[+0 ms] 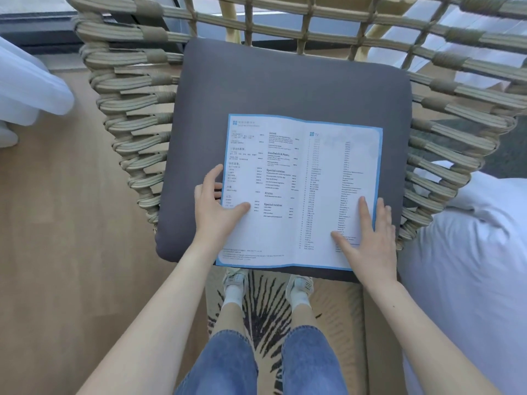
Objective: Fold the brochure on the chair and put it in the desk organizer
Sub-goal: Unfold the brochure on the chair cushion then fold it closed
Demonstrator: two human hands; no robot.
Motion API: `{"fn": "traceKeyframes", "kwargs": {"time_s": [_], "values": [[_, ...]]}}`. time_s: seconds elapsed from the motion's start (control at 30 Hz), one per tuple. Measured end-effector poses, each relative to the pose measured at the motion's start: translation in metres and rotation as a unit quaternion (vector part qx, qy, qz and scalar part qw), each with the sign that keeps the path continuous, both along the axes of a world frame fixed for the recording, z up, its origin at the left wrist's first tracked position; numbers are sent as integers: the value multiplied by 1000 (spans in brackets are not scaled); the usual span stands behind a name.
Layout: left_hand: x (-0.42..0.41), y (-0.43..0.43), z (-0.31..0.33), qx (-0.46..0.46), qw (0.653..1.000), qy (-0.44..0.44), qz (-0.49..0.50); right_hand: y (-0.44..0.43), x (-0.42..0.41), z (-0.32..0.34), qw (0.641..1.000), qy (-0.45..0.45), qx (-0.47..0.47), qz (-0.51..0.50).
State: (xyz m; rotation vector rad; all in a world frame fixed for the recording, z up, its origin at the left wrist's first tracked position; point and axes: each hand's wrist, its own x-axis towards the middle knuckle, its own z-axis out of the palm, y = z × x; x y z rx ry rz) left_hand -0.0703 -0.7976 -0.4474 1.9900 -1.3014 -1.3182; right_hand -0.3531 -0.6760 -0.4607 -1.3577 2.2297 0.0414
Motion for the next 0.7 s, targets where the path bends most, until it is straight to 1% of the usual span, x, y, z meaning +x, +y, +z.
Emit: {"fn": "traceKeyframes", "kwargs": {"time_s": [0.1, 0.17, 0.33, 0.47, 0.7], "values": [[6, -4, 10, 26, 999, 44, -10, -1, 0, 0, 1000, -3, -2, -5], [5, -3, 19, 31, 998, 52, -12, -1, 1, 1, 1000, -4, -1, -11], [-13, 3, 44, 9, 999, 45, -10, -3, 4, 3, 1000, -13, -3, -21], [-36, 8, 63, -24, 998, 52, -19, -3, 4, 6, 1000, -17, 2, -23], [-89, 20, 79, -61, 991, 75, -93, -2, 0, 8, 999, -30, -14, -12]]}}
